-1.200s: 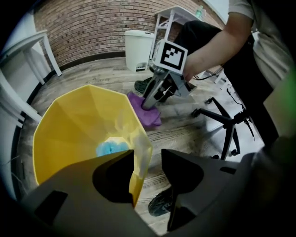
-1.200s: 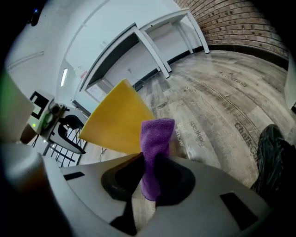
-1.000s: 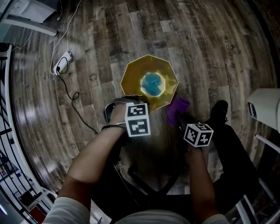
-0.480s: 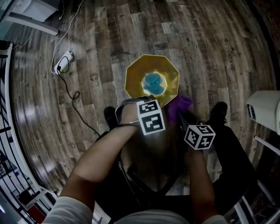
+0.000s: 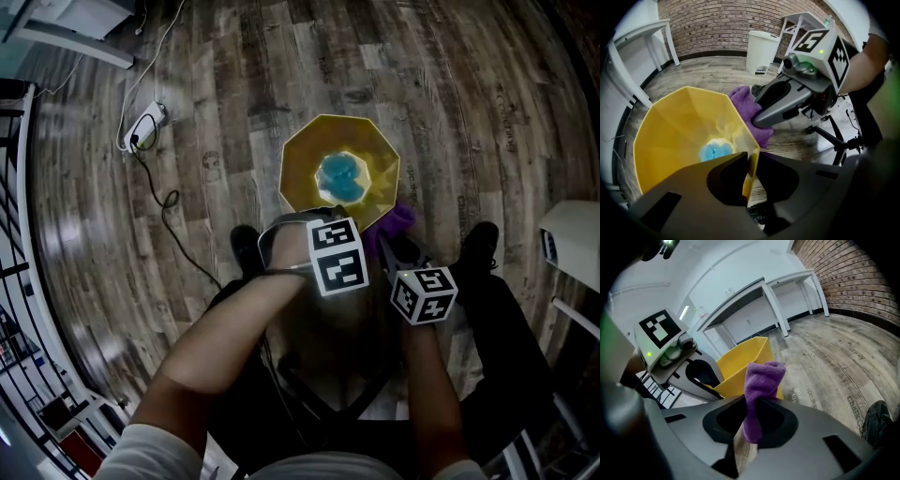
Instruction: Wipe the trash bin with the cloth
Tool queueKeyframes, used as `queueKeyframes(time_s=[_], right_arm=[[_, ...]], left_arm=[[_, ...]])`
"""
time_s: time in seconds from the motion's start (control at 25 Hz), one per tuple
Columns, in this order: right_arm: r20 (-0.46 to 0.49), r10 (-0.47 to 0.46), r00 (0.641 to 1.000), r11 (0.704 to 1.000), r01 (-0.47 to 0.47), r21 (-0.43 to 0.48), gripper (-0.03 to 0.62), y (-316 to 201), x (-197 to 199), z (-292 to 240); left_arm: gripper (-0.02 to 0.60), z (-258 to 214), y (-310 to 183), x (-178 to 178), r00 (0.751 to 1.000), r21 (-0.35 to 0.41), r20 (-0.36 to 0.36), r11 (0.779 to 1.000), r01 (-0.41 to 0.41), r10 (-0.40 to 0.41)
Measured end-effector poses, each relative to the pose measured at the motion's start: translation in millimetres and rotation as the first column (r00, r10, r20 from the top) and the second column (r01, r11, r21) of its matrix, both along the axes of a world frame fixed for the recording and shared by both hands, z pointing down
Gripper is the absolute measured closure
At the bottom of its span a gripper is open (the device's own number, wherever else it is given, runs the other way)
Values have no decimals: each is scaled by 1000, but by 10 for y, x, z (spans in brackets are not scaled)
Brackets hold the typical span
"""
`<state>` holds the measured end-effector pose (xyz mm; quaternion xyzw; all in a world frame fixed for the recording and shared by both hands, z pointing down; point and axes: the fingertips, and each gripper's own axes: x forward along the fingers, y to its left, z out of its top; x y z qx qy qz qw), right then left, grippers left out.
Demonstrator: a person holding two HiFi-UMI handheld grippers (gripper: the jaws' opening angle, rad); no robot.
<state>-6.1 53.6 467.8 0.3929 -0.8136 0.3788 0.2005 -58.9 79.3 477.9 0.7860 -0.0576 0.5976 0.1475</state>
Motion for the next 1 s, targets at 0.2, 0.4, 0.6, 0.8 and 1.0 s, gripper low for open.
queueKeyframes(time_s=[0.2,0.4,0.6,0.8,1.0], right_arm=[[-26,-61,998,998,61,-4,522,-11,-168,191],[-48,-82,995,996,81,-40,523,-50,-193,513],[-89,-121,989,990,113,-82,523,-80,-220,901],[-137,-171,976,979,153,-132,525,-102,-245,1316],[-177,-229,957,962,194,-193,525,-129,-283,1703]], left_arm=[[538,-18,-6,16,1000,8,-4,1000,1,-1],[541,-34,-27,58,1000,18,-3,1000,7,-7],[541,-53,-35,62,1000,18,-2,1000,14,-14],[541,-62,-39,68,1000,20,-4,1000,19,-19],[541,-65,-36,68,1000,22,-4,1000,19,-19]])
